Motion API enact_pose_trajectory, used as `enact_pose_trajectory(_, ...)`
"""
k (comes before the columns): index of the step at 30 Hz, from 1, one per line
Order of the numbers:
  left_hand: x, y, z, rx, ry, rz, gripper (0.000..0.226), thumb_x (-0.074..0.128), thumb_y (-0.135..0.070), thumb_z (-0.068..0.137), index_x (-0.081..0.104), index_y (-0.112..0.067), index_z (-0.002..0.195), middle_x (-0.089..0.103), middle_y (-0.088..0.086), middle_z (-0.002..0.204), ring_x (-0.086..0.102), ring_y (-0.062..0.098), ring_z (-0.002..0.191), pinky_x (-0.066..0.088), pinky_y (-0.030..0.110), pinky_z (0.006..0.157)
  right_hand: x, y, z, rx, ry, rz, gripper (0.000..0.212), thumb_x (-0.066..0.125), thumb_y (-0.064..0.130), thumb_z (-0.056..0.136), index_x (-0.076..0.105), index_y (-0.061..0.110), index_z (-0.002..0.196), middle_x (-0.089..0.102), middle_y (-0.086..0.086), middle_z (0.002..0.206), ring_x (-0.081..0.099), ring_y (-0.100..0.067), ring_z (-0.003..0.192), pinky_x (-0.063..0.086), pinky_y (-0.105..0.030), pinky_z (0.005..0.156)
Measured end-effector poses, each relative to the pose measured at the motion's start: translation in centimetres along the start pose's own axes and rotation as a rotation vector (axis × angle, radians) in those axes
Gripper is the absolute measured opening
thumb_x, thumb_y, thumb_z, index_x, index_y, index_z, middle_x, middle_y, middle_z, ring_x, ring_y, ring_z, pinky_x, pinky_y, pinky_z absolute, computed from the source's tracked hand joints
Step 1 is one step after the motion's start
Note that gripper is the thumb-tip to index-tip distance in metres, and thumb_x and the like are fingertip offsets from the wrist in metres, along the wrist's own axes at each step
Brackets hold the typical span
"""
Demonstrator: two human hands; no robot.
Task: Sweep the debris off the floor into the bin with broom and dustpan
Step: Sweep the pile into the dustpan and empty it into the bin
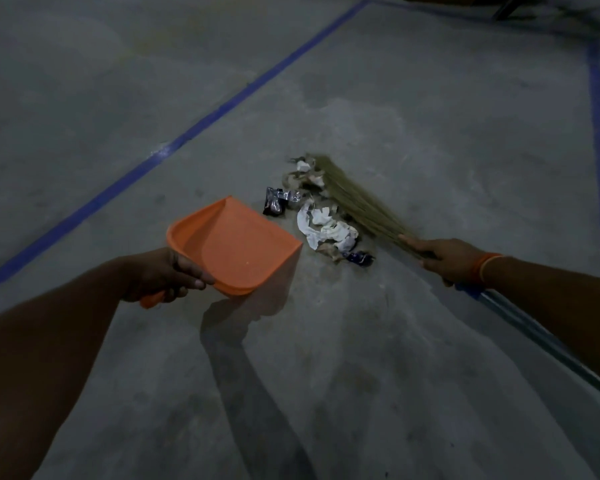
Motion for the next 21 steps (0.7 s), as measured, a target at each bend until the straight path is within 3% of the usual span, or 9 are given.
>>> enact_pose_trajectory(3, -0.1, -0.4, 1.0, 0.009, 0.01, 0.011, 0.023, 0.06, 0.009, 0.091, 0.077, -0.005, 0.099, 0.063, 0.009, 0.065, 0.049, 0.008, 0.042, 0.038, 0.018, 0.035, -0.5, 0.9, 1.3, -0.098, 0.023, -0.123, 0.064, 0.039, 0.019, 0.102, 0.003, 0.052, 0.144, 0.06, 0.005, 0.073, 0.063, -0.012, 0.052, 0.048, -0.017, 0.057)
enact_pose_trajectory(7, -0.5, 0.3, 2.0, 0.005, 0.02, 0.014, 0.023, 0.061, 0.009, 0.09, 0.077, -0.004, 0.101, 0.066, 0.01, 0.08, 0.051, 0.009, 0.05, 0.04, 0.02, 0.039, -0.1, 1.2, 2.4, -0.224, -0.005, -0.291, 0.066, 0.039, 0.022, 0.102, 0.003, 0.056, 0.145, 0.061, -0.008, 0.09, 0.055, -0.008, 0.059, 0.049, -0.027, 0.068)
enact_pose_trajectory(10, -0.5, 1.1, 2.4, -0.006, 0.033, -0.008, 0.025, 0.061, 0.009, 0.09, 0.079, -0.005, 0.099, 0.068, 0.008, 0.081, 0.052, 0.01, 0.052, 0.041, 0.02, 0.04, 0.6, 2.3, 1.8, -0.289, -0.043, -0.284, 0.063, 0.04, 0.022, 0.102, 0.007, 0.046, 0.15, 0.052, -0.004, 0.093, 0.043, -0.001, 0.065, 0.042, -0.029, 0.074)
enact_pose_trajectory(15, -0.5, 1.4, 2.5, -0.001, 0.051, -0.039, 0.024, 0.062, 0.009, 0.089, 0.08, -0.006, 0.096, 0.069, 0.008, 0.082, 0.052, 0.01, 0.052, 0.041, 0.02, 0.04, 3.0, 3.5, 0.3, -0.402, -0.042, -0.246, 0.065, 0.042, 0.024, 0.102, 0.006, 0.048, 0.15, 0.039, 0.016, 0.084, 0.039, 0.002, 0.072, 0.033, -0.026, 0.072)
enact_pose_trajectory(21, -0.3, 1.8, 2.1, 0.038, 0.057, -0.087, 0.027, 0.06, 0.009, 0.089, 0.081, -0.008, 0.092, 0.069, 0.009, 0.081, 0.054, 0.009, 0.051, 0.041, 0.019, 0.039, 4.2, 5.2, -2.9, -0.472, -0.059, -0.197, 0.062, 0.04, 0.025, 0.102, 0.008, 0.047, 0.15, 0.038, 0.017, 0.084, 0.039, 0.003, 0.073, 0.029, -0.022, 0.071)
Point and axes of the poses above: each hand's wrist, its own z-axis towards the middle knuckle, its own x-axis out of the palm, y = z × x, the point moved 7 cm from there along z, towards the middle knuckle
